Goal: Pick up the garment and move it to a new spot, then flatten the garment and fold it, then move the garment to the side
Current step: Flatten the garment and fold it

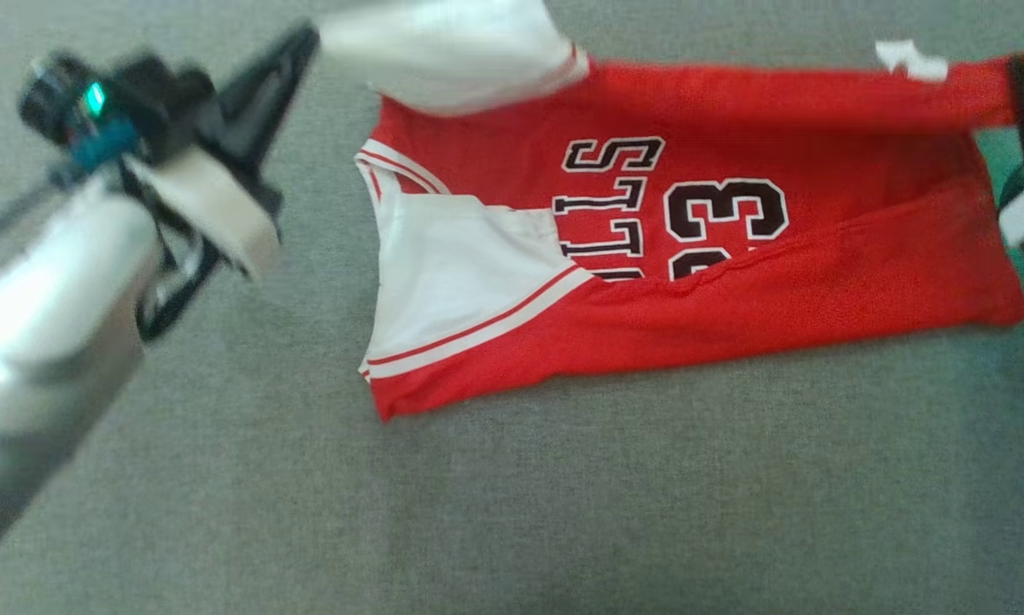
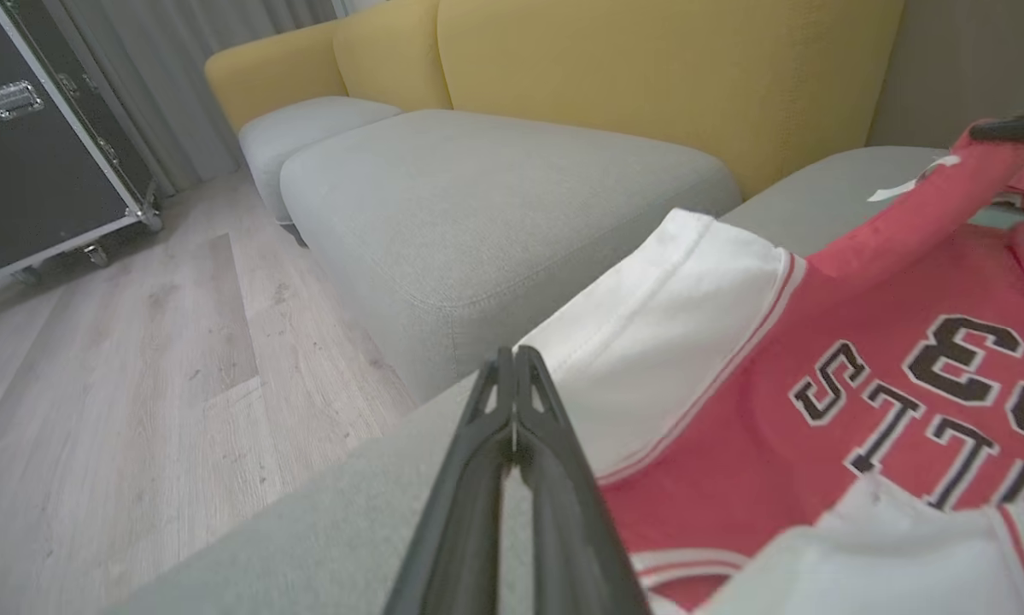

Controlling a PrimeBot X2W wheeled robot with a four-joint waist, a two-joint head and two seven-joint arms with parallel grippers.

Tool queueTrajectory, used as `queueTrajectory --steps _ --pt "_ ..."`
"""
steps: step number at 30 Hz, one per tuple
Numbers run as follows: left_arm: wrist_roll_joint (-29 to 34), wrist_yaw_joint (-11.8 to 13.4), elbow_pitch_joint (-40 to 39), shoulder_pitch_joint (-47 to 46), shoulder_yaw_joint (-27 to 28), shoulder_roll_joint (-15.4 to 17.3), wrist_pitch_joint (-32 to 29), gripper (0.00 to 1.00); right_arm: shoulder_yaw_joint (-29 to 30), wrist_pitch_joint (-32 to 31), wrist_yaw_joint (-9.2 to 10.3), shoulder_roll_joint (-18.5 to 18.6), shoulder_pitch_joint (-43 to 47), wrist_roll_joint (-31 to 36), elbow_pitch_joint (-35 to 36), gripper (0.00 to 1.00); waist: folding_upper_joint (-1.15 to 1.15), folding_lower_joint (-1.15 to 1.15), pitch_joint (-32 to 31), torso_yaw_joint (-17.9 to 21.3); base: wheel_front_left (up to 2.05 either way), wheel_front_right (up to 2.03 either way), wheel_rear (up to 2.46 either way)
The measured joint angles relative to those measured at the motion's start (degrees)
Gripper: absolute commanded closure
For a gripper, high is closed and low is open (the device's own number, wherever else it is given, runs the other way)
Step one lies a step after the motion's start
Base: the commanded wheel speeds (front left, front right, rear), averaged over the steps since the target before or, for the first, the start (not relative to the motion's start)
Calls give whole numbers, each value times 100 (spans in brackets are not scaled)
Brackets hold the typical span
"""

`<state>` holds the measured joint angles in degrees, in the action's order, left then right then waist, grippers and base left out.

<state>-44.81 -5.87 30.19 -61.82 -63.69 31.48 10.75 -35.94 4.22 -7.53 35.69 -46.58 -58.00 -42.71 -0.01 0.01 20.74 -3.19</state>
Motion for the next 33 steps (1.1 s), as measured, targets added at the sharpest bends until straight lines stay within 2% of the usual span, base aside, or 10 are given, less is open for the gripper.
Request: queueTrajectory --steps 6,11,16,23,24,26,27,28,29,33 --pt "-59 469 -876 1001 -189 414 0 100 22 122 0 107 582 -49 138 100 0 0 -192 -94 0 0 0" --pt "-120 837 -1593 1449 -283 717 0 100 147 235 0 132 965 -52 253 100 0 -1 -278 -155 0 0 0" --pt "-120 1166 -2083 1799 -355 850 -2 100 298 291 0 138 1333 -94 315 100 0 0 -345 -208 0 0 0" --pt "-234 1400 -2281 2281 -480 845 70 100 495 288 0 122 1697 -89 394 100 0 -1 -329 -221 0 0 0" --pt "-265 1430 -2280 2315 -472 824 102 100 523 285 0 104 1714 -78 394 94 0 -2 -331 -216 0 0 0" --pt "-286 1501 -2254 2381 -470 751 145 99 604 286 0 48 1745 -36 397 53 0 -1 -341 -198 0 0 0" --pt "-289 1546 -2204 2419 -466 698 155 64 661 293 0 8 1772 -31 394 7 0 -2 -350 -191 0 0 0" --pt "-289 1546 -2204 2419 -466 698 155 25 661 293 0 8 1772 -31 394 0 0 -2 -350 -191 0 0 0" --pt "-302 1615 -2137 2471 -449 620 200 0 716 323 0 -42 1813 -30 381 0 0 -2 -366 -188 0 0 0" --pt "-303 1967 -1968 2780 -261 245 304 0 962 572 0 -257 2111 29 316 0 0 -2 -493 -193 0 0 0"
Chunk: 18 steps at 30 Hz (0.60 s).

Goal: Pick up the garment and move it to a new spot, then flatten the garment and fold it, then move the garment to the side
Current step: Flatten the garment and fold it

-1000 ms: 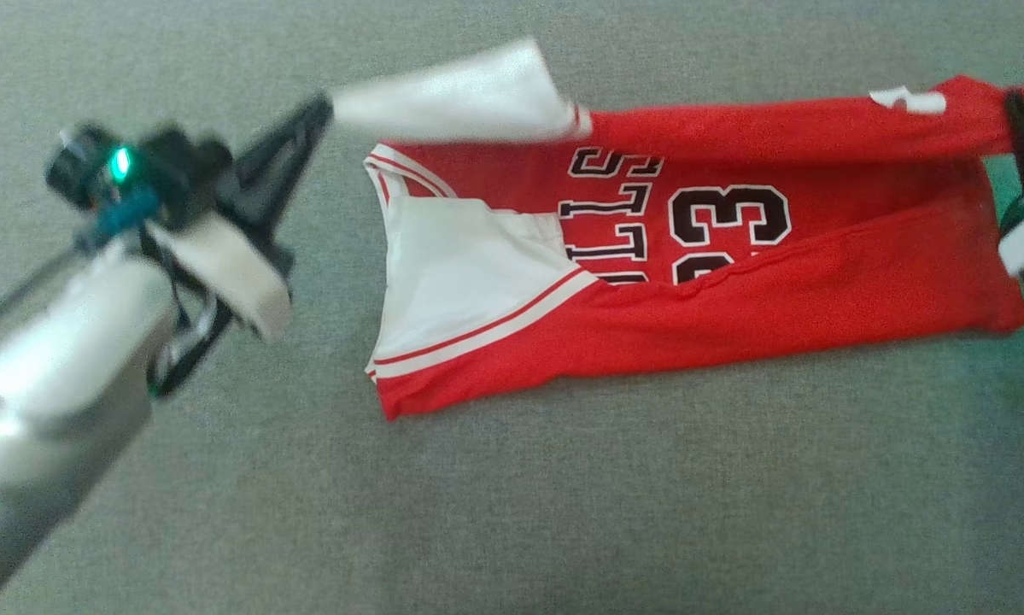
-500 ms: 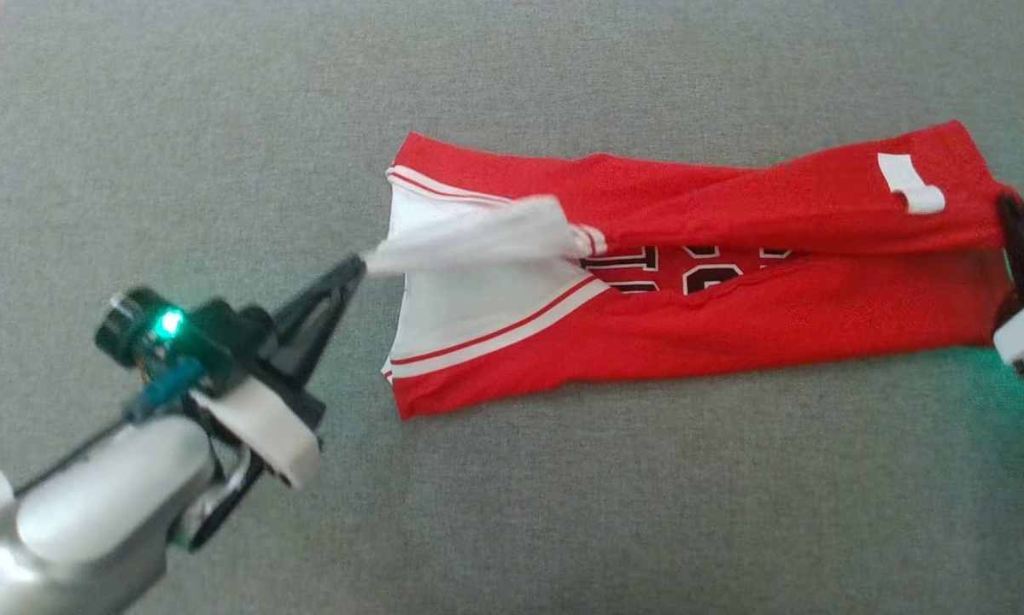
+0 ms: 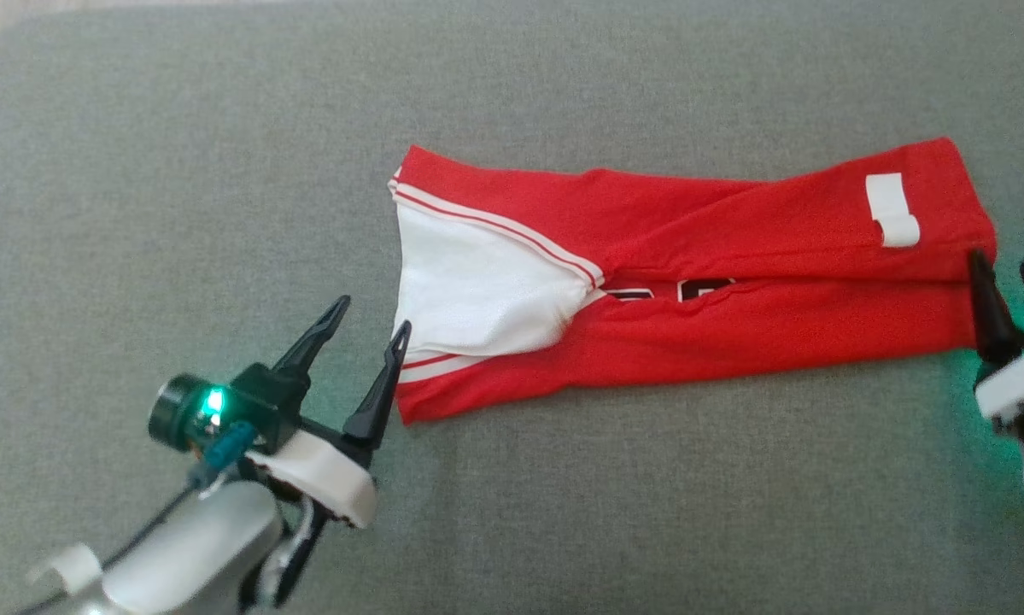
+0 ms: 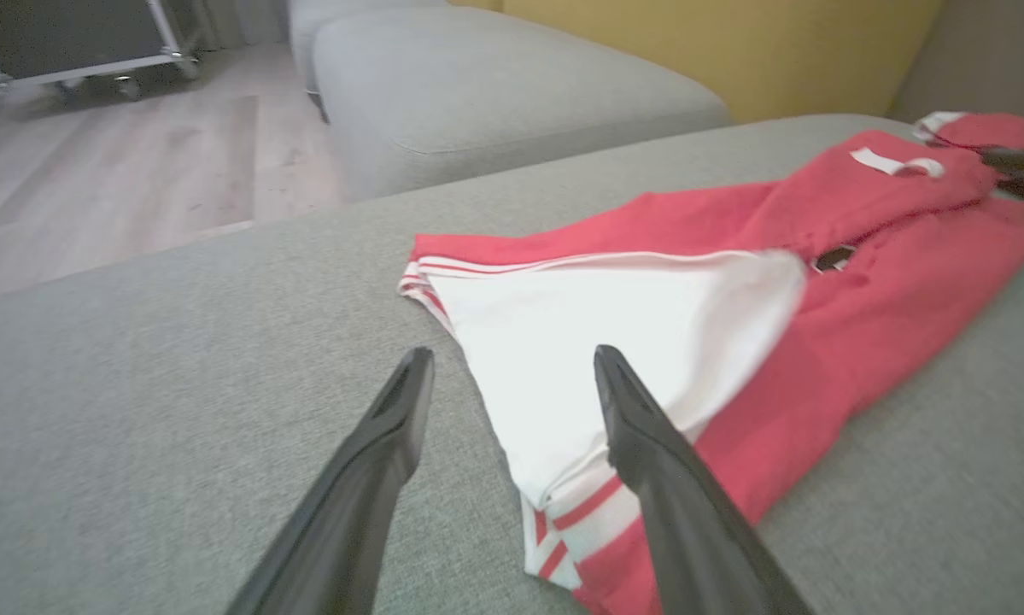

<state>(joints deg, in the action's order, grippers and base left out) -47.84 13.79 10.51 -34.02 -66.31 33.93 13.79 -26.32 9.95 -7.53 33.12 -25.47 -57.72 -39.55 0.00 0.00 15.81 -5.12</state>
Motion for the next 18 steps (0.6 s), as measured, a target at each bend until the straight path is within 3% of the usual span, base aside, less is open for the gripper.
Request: queueTrajectory --steps 4,10,13,18 --pt "135 533 1 503 641 -471 48 0 344 214 0 -196 482 34 -26 0 0 1 -191 -38 0 0 0" --pt "1313 1109 -393 1495 1769 -1124 67 0 826 324 0 -480 979 226 -91 0 0 1 -473 -175 0 0 0" --pt "1959 1167 -588 2168 2156 -1475 68 0 1182 323 0 -572 961 368 -275 0 0 1 -588 -358 0 0 0" --pt "2529 972 -684 2551 2360 -1825 68 0 1611 222 0 -577 654 688 -942 0 0 1 -630 -635 0 0 0"
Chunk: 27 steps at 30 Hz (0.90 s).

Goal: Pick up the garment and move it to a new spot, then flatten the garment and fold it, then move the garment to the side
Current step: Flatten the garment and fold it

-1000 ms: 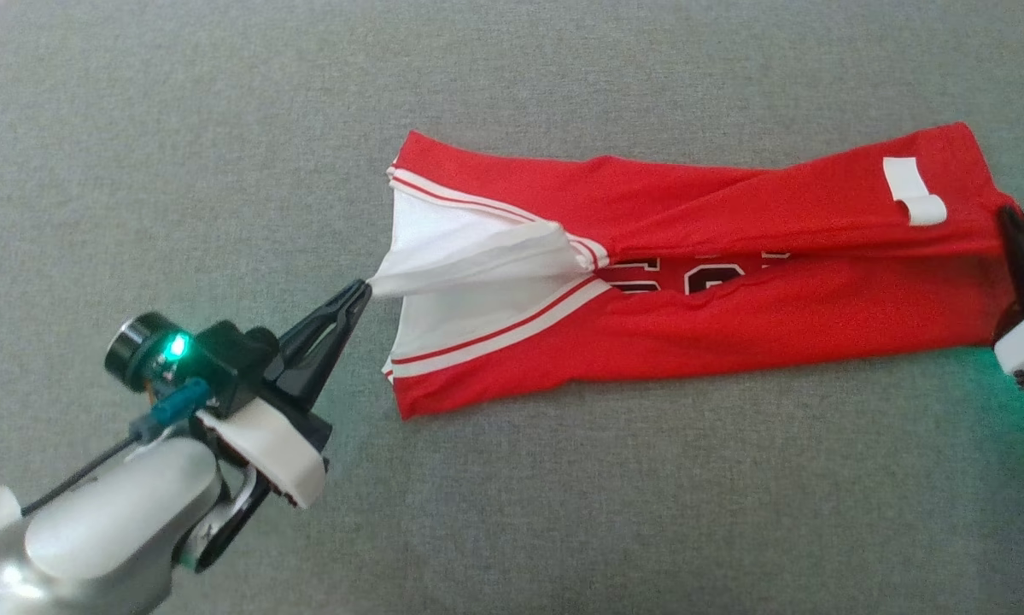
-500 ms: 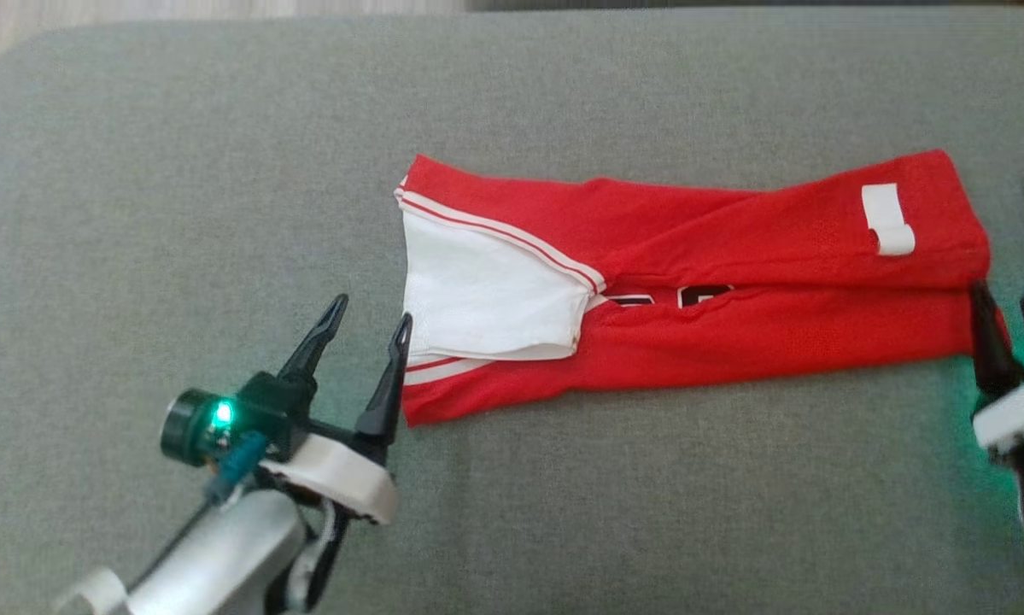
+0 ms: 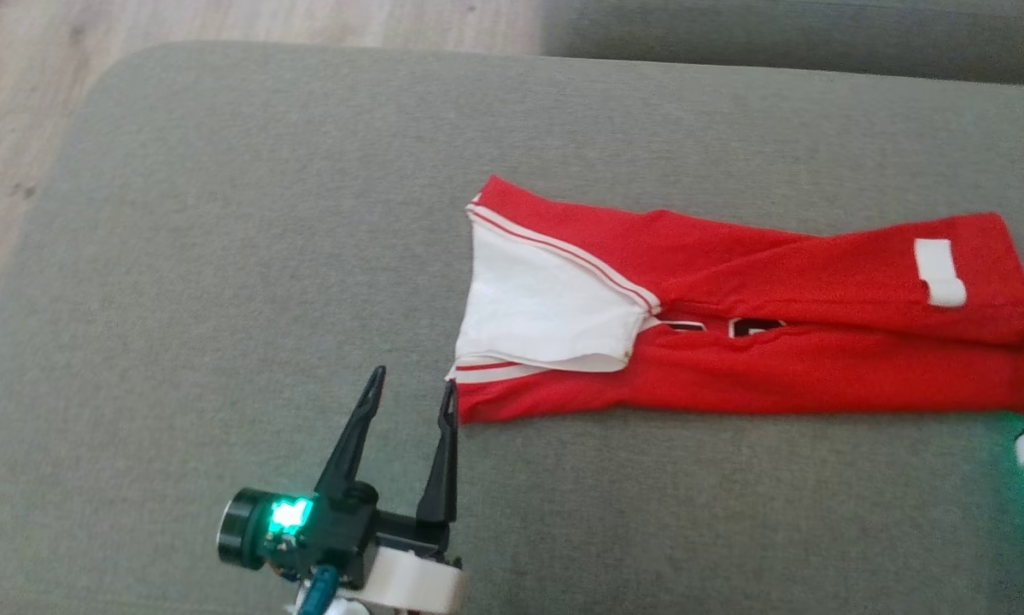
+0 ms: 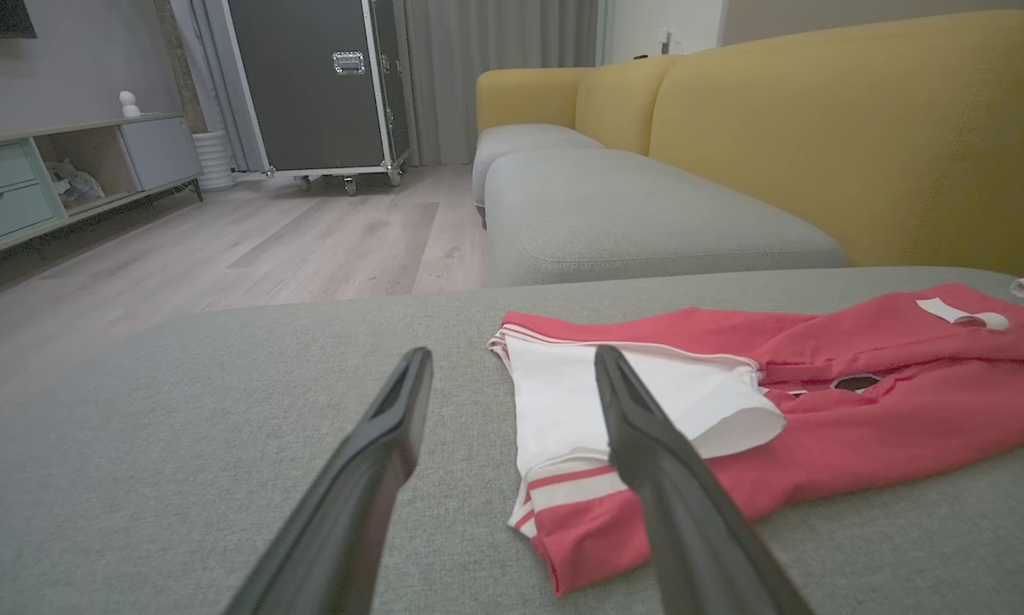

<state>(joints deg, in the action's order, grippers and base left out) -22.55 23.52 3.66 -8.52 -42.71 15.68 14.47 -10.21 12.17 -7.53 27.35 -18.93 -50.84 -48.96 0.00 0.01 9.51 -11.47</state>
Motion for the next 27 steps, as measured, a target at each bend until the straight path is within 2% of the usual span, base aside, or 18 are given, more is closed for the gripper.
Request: queueTrajectory --steps 7,8,10,11,12,15,19,23,27 --pt "454 -300 22 80 323 -280 7 0 369 -545 0 -92 -638 309 -1044 0 0 -1 106 -326 0 0 0" --pt "494 -355 36 80 390 -309 7 0 403 -582 0 -133 -671 336 -1135 4 0 -1 121 -353 0 0 0" --pt "571 -415 67 85 488 -364 7 0 475 -719 0 -142 -741 352 -1246 55 0 -1 136 -390 0 0 0" --pt "611 -447 80 99 550 -389 7 0 500 -792 0 -146 -770 346 -1257 70 0 -1 132 -392 0 0 0" --pt "643 -475 82 124 608 -410 7 0 505 -845 0 -172 -783 332 -1244 99 0 -1 123 -385 0 0 0" --pt "726 -544 104 273 775 -465 7 0 505 -857 0 -269 -762 298 -1110 100 0 -1 74 -328 0 0 0" --pt "826 -647 152 455 926 -554 7 0 433 -794 0 -218 -586 323 -855 100 0 -1 -19 -197 0 0 0" --pt "914 -768 170 554 1078 -578 7 0 408 -800 0 82 -421 399 -552 100 0 -1 -130 -19 0 0 0" --pt "1010 -893 191 565 1159 -639 7 0 570 -914 0 404 -418 352 91 100 0 -1 -189 113 0 0 0"
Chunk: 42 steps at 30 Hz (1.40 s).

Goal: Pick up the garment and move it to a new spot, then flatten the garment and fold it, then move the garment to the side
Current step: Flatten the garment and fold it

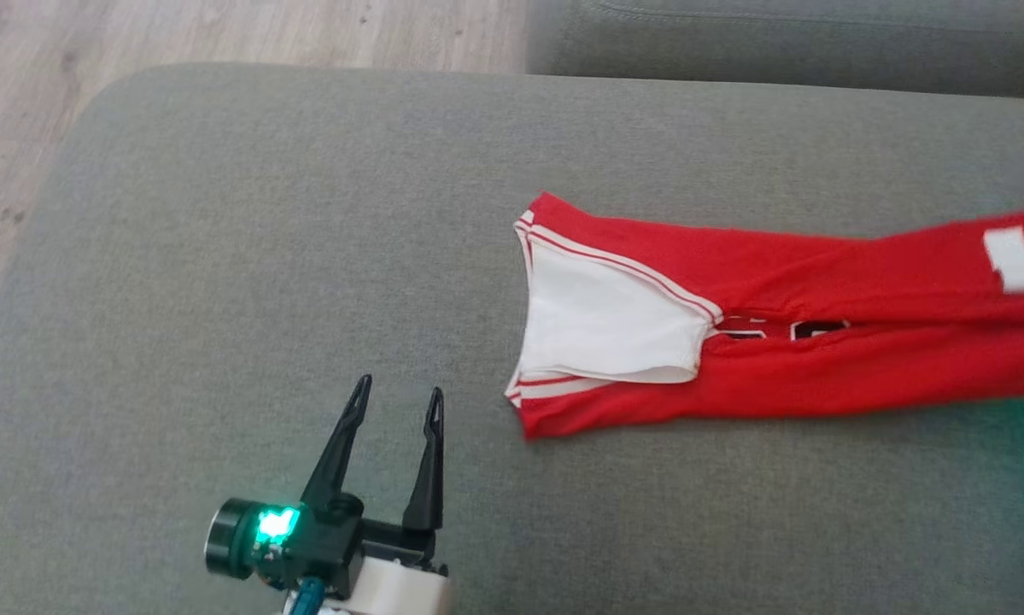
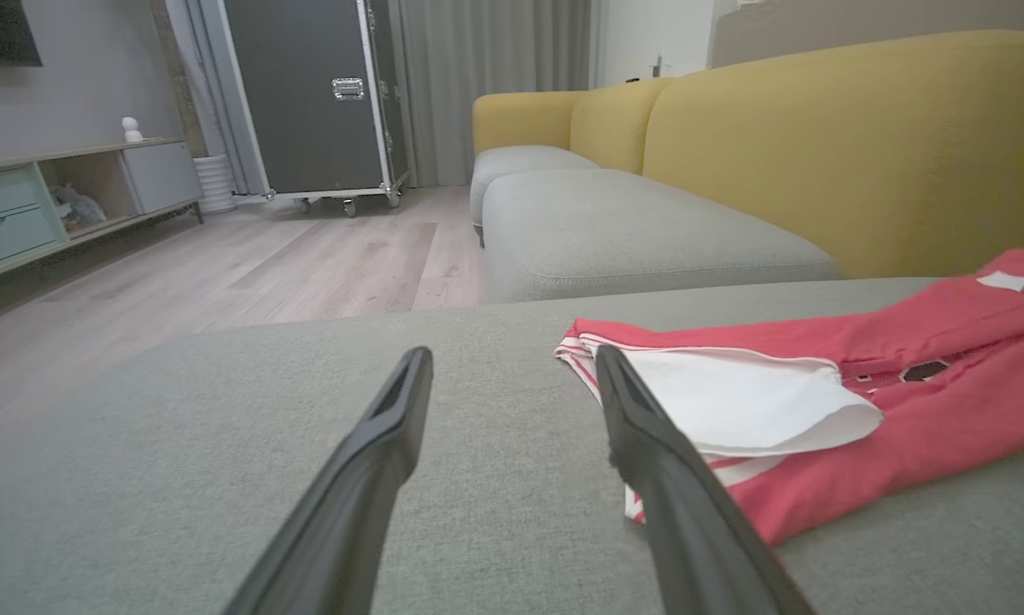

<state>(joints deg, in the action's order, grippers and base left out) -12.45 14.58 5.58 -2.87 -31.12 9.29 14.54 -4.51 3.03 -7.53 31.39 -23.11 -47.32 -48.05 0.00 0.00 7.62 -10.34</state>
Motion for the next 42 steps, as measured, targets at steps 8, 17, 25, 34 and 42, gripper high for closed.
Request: queueTrajectory --steps 8,17,25,34,42 --pt "44 -165 77 49 187 -185 0 0 328 -499 0 -375 75 -218 1730 100 0 0 -53 55 0 0 0" --pt "155 -403 146 111 338 -370 0 0 784 -1578 0 -1964 521 422 3550 100 0 0 -64 -200 0 0 0" --pt "252 -560 259 110 349 -468 0 0 398 -2067 0 -2807 537 959 3800 100 0 0 -41 -538 0 0 0" --pt "316 -711 367 105 343 -543 0 0 -670 -1236 0 -2809 482 268 2706 100 0 0 -33 -888 0 0 0" --pt "349 -754 442 104 334 -580 0 0 -1511 -512 0 -2798 -87 -250 1719 100 0 0 15 -1139 0 0 0"
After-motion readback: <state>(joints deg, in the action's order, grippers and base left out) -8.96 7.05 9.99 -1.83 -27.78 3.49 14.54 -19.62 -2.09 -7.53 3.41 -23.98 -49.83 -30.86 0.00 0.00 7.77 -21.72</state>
